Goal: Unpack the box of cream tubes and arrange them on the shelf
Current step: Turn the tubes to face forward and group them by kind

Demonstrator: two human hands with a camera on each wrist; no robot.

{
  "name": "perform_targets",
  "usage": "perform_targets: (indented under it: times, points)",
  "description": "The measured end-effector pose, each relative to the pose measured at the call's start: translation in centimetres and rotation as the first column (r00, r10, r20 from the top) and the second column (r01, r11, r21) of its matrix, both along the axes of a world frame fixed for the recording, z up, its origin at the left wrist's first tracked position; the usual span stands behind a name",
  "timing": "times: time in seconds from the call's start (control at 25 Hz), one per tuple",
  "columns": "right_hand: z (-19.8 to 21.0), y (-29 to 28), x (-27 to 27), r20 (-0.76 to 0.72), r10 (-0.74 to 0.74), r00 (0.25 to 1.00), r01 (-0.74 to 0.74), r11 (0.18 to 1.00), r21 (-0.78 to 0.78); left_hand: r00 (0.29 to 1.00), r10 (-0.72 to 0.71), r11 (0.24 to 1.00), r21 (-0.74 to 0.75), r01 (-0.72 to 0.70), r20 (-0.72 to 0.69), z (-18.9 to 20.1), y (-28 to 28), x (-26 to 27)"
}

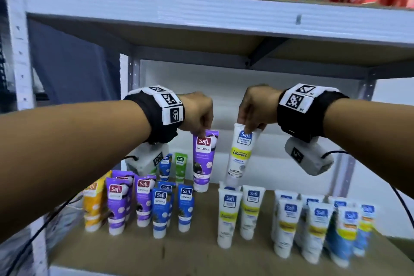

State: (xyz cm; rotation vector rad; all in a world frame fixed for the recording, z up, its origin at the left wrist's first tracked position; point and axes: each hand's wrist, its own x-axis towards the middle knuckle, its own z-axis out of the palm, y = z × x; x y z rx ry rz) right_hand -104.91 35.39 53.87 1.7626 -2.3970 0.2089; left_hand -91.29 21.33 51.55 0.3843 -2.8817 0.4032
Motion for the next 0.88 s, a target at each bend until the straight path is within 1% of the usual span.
perform_targets:
  times: [0.08, 0.2, 0.4, 0.56, 0.72, 0.88]
  points:
    - [-0.9, 1.7, 0.5, 0.029, -0.005, 1.000, 0.004, 1.000, 0.017, 1.000, -0.017, 0.999, 0.027, 0.017, 0.002, -1.2, 1.1, 0.8]
    - [-2.8, 3.6, 0.9, 0.031, 0.009, 0.999, -0.011, 0.998, 0.059, 0.999, -0.045, 0.998, 0.047, 0.044, 0.023, -3.4, 2.4, 1.6]
    - [-7.5, 5.4, 0.7, 0.105, -0.015, 0.994, 0.002, 0.993, 0.121, 0.998, -0.056, 0.982, 0.184, 0.049, 0.033, -8.4, 3.3, 2.4]
    - [-11.3, 6.2, 0.4, 0.155, -0.034, 0.987, 0.005, 0.982, 0.188, 0.997, -0.075, 0.963, 0.260, 0.073, 0.000, -11.8, 3.4, 2.4]
    - [-13.8, 6.8, 0.1, 0.148, -0.044, 0.988, 0.010, 0.974, 0.227, 0.997, -0.071, 0.946, 0.316, 0.069, -0.006, -14.0, 3.6, 2.1]
    - [-14.7, 7.1, -0.4, 0.153, -0.049, 0.987, 0.019, 0.981, 0.194, 0.996, -0.088, 0.938, 0.335, 0.088, -0.016, -15.3, 3.8, 1.6]
